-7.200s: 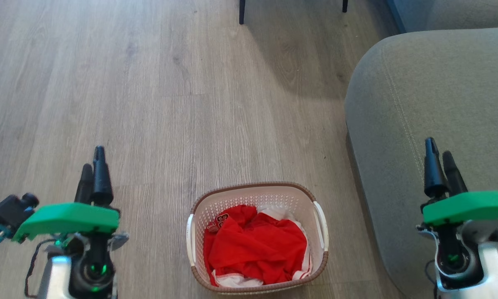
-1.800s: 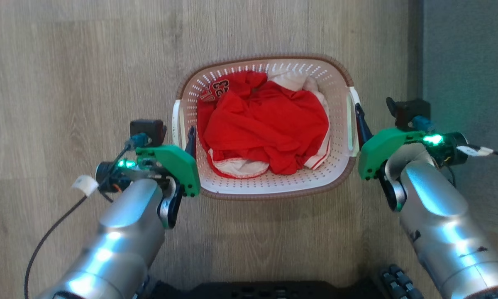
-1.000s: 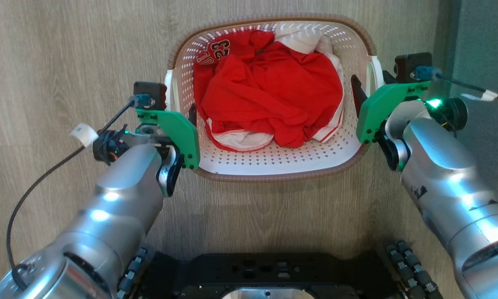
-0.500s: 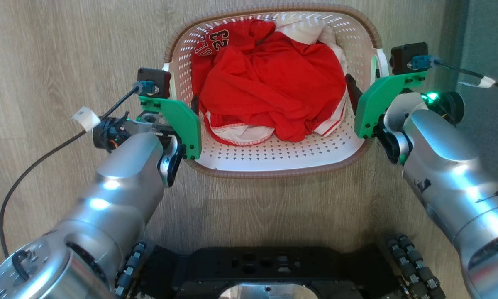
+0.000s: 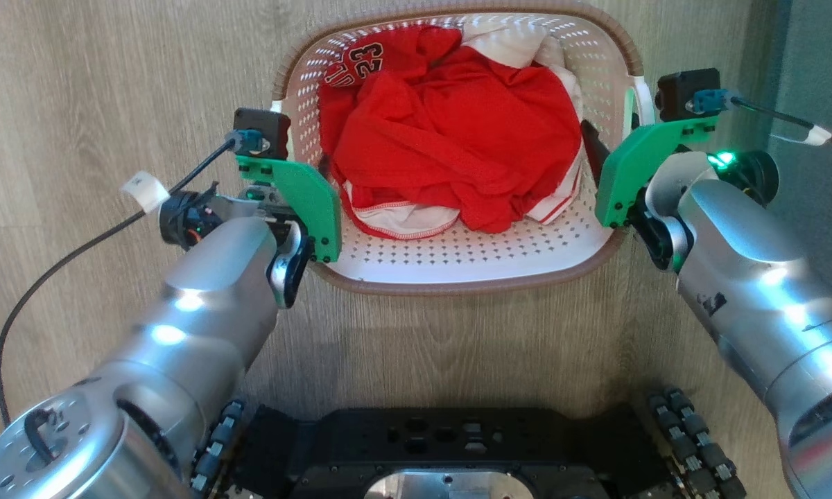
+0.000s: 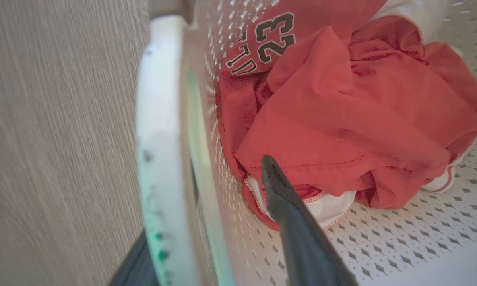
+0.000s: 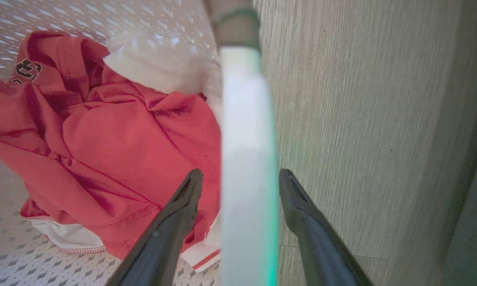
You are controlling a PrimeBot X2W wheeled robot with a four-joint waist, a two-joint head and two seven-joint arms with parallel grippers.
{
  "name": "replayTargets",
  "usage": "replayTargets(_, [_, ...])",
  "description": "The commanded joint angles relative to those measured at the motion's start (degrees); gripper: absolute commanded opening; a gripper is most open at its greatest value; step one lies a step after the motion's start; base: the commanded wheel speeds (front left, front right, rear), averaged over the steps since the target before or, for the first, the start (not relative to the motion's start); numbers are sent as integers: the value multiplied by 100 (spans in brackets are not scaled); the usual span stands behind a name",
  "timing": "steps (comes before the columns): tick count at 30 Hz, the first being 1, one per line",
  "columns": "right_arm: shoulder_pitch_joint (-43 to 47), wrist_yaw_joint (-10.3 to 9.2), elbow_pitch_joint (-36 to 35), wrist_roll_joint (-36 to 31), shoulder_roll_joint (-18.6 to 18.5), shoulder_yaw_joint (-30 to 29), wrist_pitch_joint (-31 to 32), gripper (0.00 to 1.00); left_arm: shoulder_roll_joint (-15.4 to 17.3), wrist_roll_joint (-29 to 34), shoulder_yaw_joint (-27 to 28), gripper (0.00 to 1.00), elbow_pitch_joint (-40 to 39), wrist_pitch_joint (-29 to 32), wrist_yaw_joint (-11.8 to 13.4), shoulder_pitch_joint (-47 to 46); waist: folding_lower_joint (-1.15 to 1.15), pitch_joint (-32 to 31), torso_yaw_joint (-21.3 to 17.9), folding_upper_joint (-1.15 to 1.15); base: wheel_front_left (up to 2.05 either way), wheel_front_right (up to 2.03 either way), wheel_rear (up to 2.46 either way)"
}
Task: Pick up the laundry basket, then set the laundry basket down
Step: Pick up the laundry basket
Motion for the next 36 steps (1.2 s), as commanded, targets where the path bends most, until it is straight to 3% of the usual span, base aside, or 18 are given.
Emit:
replayTargets(1, [231,41,-27,55,4,110,-72,31,105,-58,-6,36,-20,-27,22,51,0,3,5,-1,0,0,0])
replayTargets(2, [222,41,-32,84,-3,150,-77,0,105,-93,-28,1,-26,-19,24,48,0,5,9,-1,0,0,0])
replayTargets(3, [213,41,-35,113,-11,188,-85,0,105,-127,-49,0,-31,-14,26,45,0,8,12,-1,0,0,0])
replayTargets(17, [205,41,116,493,-119,654,-82,0,105,-366,-423,0,-123,104,-69,79,0,-160,60,-1,0,0,0])
replayTargets(28, [447,41,266,756,-144,1298,791,0,105,-214,-630,0,-164,898,-493,362,0,-917,-10,-1,0,0,0])
replayTargets(36, [685,41,200,1049,-157,1519,1049,0,105,-223,-655,0,-251,1436,-749,641,0,-1620,-11,-1,0,0,0])
